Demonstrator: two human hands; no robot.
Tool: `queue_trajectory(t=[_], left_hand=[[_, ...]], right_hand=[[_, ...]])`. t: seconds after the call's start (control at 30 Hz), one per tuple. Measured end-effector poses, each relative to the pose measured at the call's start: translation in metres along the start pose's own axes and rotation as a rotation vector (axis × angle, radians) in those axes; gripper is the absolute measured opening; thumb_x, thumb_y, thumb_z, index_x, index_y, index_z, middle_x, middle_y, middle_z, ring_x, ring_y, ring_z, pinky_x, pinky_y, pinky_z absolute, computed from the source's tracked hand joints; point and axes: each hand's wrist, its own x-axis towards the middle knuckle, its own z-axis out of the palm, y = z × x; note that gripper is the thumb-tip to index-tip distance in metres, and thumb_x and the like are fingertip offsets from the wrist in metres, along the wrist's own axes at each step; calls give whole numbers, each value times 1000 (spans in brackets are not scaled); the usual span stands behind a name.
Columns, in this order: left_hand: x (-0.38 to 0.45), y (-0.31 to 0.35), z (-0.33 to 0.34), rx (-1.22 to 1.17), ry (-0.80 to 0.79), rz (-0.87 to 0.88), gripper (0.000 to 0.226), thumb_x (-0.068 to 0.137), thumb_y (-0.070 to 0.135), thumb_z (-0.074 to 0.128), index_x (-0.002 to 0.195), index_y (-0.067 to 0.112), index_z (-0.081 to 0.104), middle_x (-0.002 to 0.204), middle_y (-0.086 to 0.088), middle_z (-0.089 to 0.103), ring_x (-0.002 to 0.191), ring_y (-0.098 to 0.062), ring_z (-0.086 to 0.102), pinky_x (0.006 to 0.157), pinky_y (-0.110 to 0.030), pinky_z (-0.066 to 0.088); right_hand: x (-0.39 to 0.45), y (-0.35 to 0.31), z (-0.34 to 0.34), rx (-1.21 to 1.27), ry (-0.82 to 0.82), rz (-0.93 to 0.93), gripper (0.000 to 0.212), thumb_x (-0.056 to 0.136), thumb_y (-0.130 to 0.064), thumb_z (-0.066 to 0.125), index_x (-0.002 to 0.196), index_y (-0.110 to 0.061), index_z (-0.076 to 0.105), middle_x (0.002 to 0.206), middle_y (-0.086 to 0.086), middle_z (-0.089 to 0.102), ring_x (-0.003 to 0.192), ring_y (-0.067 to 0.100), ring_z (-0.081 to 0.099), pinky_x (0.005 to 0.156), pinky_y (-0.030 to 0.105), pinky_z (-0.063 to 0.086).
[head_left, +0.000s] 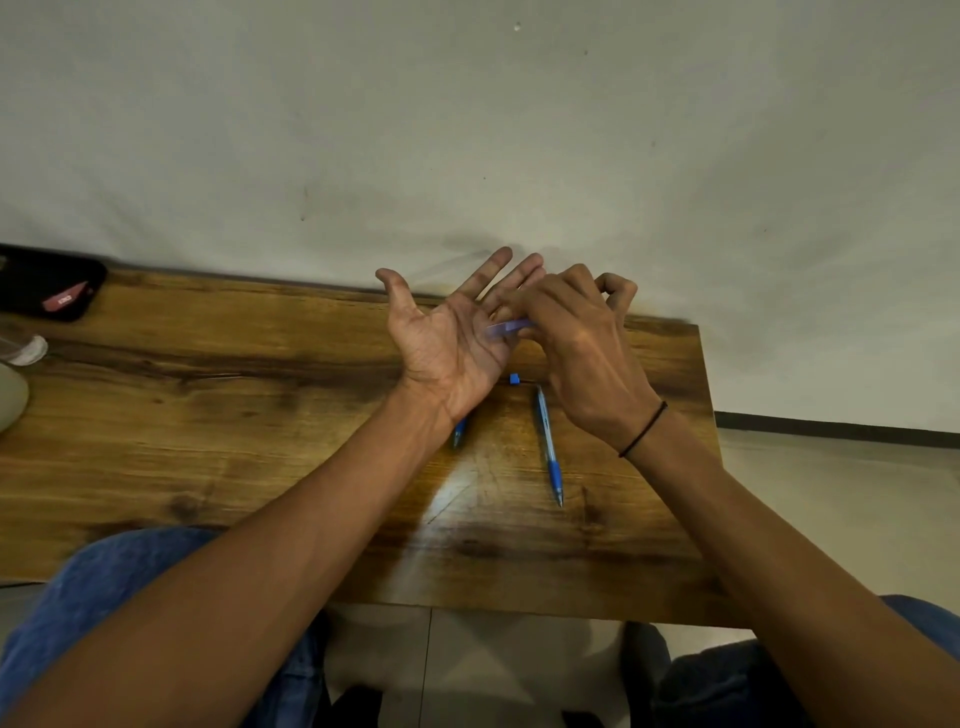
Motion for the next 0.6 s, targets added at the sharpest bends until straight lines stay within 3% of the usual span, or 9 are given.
queue_trajectory(t=[0.07,0.17,0.23,0.3,0.43,0.6], left_hand=[[0,0,-1,15,3,-1,127,82,98,11,158,0,40,155,-31,50,152,-44,41,120,-44,32],[0,0,0,-1,1,6,127,82,98,12,158,-1,40,154,-31,51,149,-43,44,119,-48,38],[0,0,0,0,-8,9,128,82,98,10,158,0,40,153,-31,52,145,-41,49,102,-41,54],[0,1,0,7,-14,5,128,82,98,9,157,0,41,153,-30,53,147,-42,47,92,-36,54],[0,0,1,-10,-6,0,128,83,98,10,158,-1,39,154,-32,51,147,-44,46,113,-46,45],[-2,1,2,-14,-20,-8,128,82,98,10,158,0,40,153,-31,52,139,-41,55,103,-39,49]], right_hand=[[0,0,0,-13,-12,-9,54,72,19,72,109,-20,72,110,-2,69,110,23,55,90,41,24],[0,0,1,0,6,1,67,67,22,64,121,-19,66,112,0,70,110,24,55,88,38,20],[0,1,1,-10,4,-13,61,70,21,66,115,-20,69,110,-1,69,109,24,55,88,39,21],[0,1,1,-15,-1,-19,52,72,19,71,106,-21,73,108,-2,67,108,24,54,89,41,23],[0,-1,2,-7,7,12,68,66,23,68,119,-21,66,114,-1,69,110,24,55,87,40,22],[-1,1,1,4,7,3,52,74,19,73,106,-22,74,107,-2,67,107,23,52,87,42,25]])
